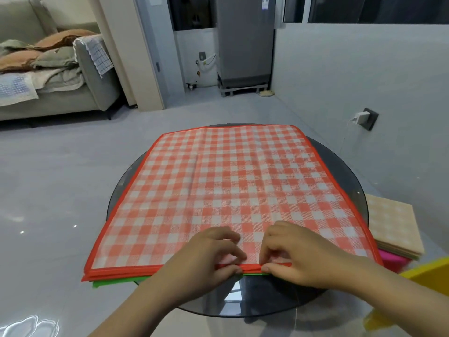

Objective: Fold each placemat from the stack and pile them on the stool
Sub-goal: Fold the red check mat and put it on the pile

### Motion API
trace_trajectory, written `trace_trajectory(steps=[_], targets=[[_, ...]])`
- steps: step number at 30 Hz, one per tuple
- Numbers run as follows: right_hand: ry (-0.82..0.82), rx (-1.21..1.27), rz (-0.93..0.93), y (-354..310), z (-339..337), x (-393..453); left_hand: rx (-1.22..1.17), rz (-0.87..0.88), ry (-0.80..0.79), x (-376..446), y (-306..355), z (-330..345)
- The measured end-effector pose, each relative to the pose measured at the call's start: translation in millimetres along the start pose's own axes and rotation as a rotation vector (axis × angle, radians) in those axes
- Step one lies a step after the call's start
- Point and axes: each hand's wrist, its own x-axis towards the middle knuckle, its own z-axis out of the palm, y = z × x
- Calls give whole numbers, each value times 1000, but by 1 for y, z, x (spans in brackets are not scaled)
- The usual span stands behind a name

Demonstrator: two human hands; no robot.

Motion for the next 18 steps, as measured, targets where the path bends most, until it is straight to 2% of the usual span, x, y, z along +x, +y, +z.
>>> trace_trajectory(steps=[5, 9, 13, 18], targets=[[11, -20, 50, -6, -2, 0, -23, -58, -21, 1, 2, -5], [59, -33, 133, -12, -5, -2, 20, -158, 26, 3, 6, -17], [133, -97, 237, -13, -10, 2, 152, -233, 126, 2, 9, -26], [241, -212, 311, -17, -26, 5, 287, -243, 302, 7, 14, -38]])
